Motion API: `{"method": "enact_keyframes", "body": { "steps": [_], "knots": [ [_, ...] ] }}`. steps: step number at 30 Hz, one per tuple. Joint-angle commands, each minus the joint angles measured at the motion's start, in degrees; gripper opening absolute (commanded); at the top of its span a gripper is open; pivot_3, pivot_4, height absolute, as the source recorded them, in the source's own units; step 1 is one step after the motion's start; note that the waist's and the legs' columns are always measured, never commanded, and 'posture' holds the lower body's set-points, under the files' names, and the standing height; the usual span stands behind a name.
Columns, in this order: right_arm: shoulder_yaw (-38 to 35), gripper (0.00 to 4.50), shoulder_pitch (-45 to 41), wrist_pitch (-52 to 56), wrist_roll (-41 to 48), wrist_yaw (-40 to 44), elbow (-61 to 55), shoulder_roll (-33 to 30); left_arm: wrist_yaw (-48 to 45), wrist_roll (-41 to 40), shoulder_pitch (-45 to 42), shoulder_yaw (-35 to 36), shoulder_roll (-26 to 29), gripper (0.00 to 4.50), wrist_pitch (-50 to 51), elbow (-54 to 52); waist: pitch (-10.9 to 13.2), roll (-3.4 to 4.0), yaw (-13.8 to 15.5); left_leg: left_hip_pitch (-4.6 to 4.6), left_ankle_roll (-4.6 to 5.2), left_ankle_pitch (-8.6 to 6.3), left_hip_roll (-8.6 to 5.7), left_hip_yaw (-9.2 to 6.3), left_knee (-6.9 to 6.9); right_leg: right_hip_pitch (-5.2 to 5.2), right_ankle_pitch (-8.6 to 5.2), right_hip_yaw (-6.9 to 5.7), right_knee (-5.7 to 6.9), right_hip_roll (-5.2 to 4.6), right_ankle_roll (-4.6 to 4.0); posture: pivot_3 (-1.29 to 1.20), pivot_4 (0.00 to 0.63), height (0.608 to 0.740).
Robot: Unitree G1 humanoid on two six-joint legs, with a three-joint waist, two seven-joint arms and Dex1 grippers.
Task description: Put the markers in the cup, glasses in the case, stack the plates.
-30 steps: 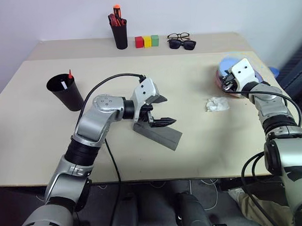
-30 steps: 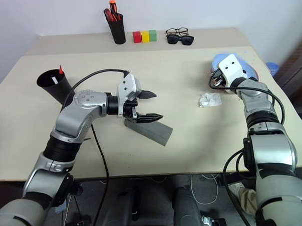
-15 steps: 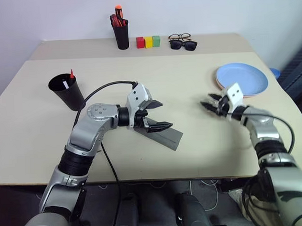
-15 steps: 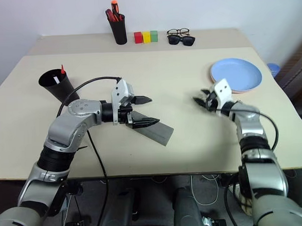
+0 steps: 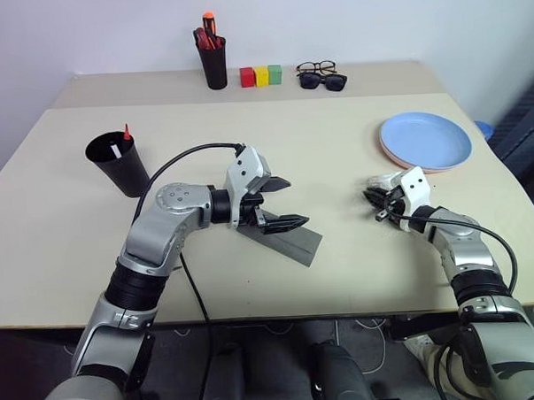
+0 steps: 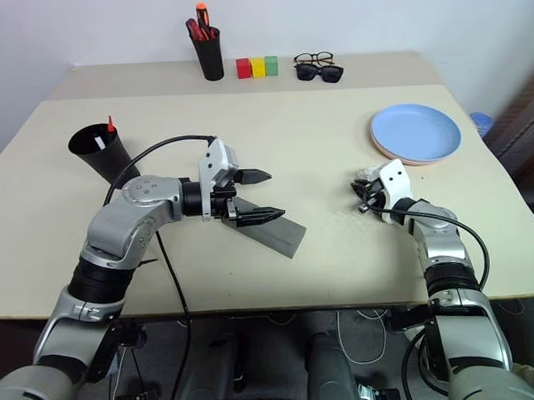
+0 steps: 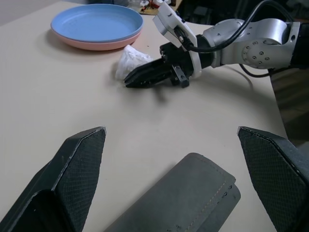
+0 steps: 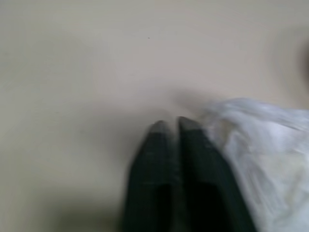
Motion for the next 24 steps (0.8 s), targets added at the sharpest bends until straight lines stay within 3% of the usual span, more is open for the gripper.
{"method": "enact_keyframes", "body": {
  "steps": [1,12,17,20,24],
  "knots": [
    [-1.10,0.04,0.43,0.06,0.19,-1.36,-1.07,-0.40,0.19,-0.80,-1.13,0.58,0.37,4.50,-0.63,-1.05,0.00,0.00,-0.01,0.00,0.00,0.00,0.00,0.00,0.00,0.00,0.00,0.00,0.00,0.00,0.00,0.00,0.150,0.740],
    [-5.11,0.04,3.54,0.98,3.65,-7.71,-18.78,0.07,-0.02,-0.94,-1.44,-0.09,0.13,4.50,-1.11,-0.39,0.00,0.01,-0.03,0.01,0.00,0.00,0.01,-0.01,-0.04,-0.03,0.00,0.00,0.01,0.00,0.00,0.00,0.150,0.740],
    [-6.94,0.04,5.75,4.91,4.29,-9.37,-21.68,-1.14,-0.19,-0.80,-1.74,-0.52,-0.18,4.50,-1.66,0.31,0.00,0.00,0.18,0.00,0.00,0.00,0.00,0.01,-0.03,-0.02,-0.01,0.01,-0.01,0.00,-0.01,0.00,0.150,0.740],
    [-7.69,0.88,5.94,5.36,4.11,-10.03,-20.96,-1.84,-0.29,-0.66,-1.99,-0.61,-0.36,4.50,-2.06,0.90,0.01,0.00,0.12,-0.01,0.00,0.00,0.00,0.02,-0.03,-0.02,-0.02,0.01,-0.03,-0.01,-0.03,0.00,0.150,0.740],
    [-7.60,2.84,3.05,4.09,3.44,-10.26,-18.24,-2.58,-0.35,-0.60,-2.23,-0.71,-0.56,4.50,-2.40,1.41,0.01,0.00,-0.17,0.00,0.01,0.00,0.01,0.01,-0.05,-0.04,-0.02,0.01,-0.02,0.00,-0.04,0.00,0.150,0.740]
  ]
}}
